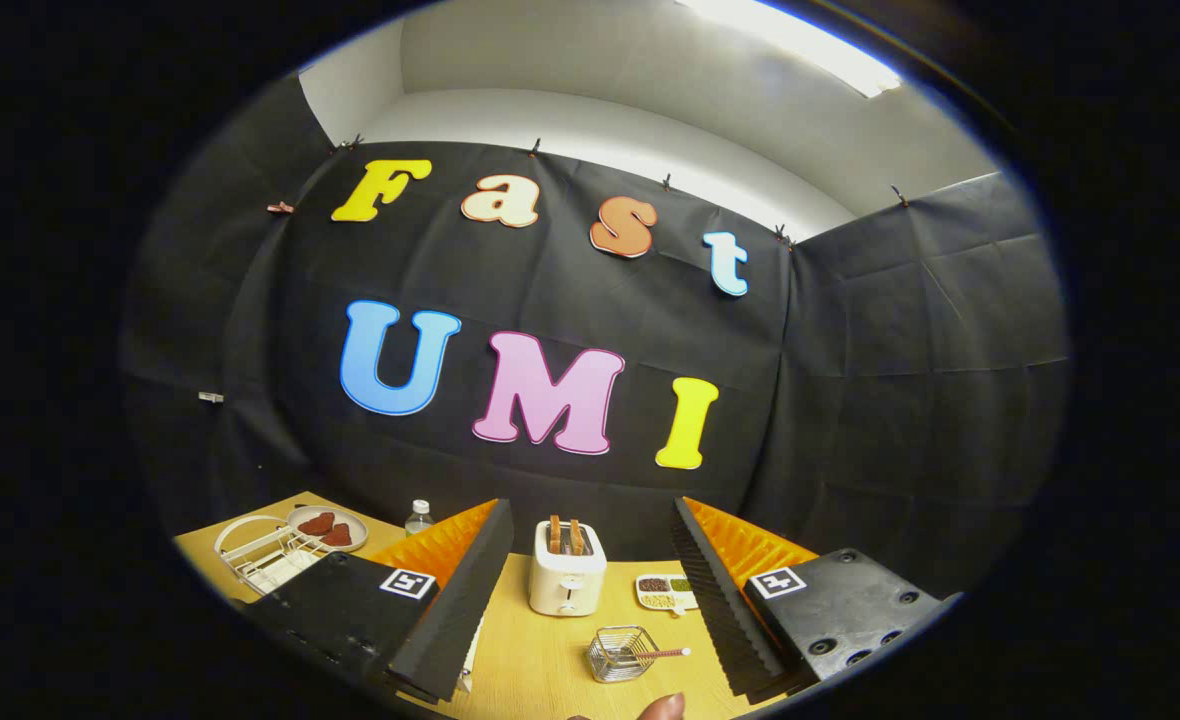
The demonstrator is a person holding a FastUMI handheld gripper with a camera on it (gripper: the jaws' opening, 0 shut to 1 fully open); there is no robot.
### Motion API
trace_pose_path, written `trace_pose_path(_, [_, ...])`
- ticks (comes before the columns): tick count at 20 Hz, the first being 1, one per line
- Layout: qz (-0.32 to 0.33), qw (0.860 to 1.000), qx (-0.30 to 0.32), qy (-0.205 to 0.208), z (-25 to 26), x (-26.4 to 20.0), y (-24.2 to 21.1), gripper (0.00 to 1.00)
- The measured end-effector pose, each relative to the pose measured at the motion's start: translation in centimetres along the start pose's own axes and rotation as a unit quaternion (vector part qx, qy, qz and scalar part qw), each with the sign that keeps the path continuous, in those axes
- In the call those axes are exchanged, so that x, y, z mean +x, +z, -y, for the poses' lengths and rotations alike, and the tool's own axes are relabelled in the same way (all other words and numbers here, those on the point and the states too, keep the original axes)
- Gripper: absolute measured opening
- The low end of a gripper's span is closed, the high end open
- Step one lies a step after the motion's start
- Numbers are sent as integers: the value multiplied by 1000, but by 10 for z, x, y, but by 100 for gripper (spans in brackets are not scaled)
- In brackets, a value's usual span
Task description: Take the plate from the dish rack, then take the spoon from the basket and place it into the plate.
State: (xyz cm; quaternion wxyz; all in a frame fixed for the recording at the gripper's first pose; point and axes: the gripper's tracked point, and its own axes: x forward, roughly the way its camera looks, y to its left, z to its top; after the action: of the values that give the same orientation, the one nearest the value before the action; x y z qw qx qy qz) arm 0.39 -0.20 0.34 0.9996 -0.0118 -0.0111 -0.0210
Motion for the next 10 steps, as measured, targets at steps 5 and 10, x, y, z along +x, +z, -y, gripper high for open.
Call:
trace_pose_path(5, [-93,988,-46,113,-79,7,-47,98])
trace_pose_path(10, [-130,978,-32,161,-123,33,-62,96])
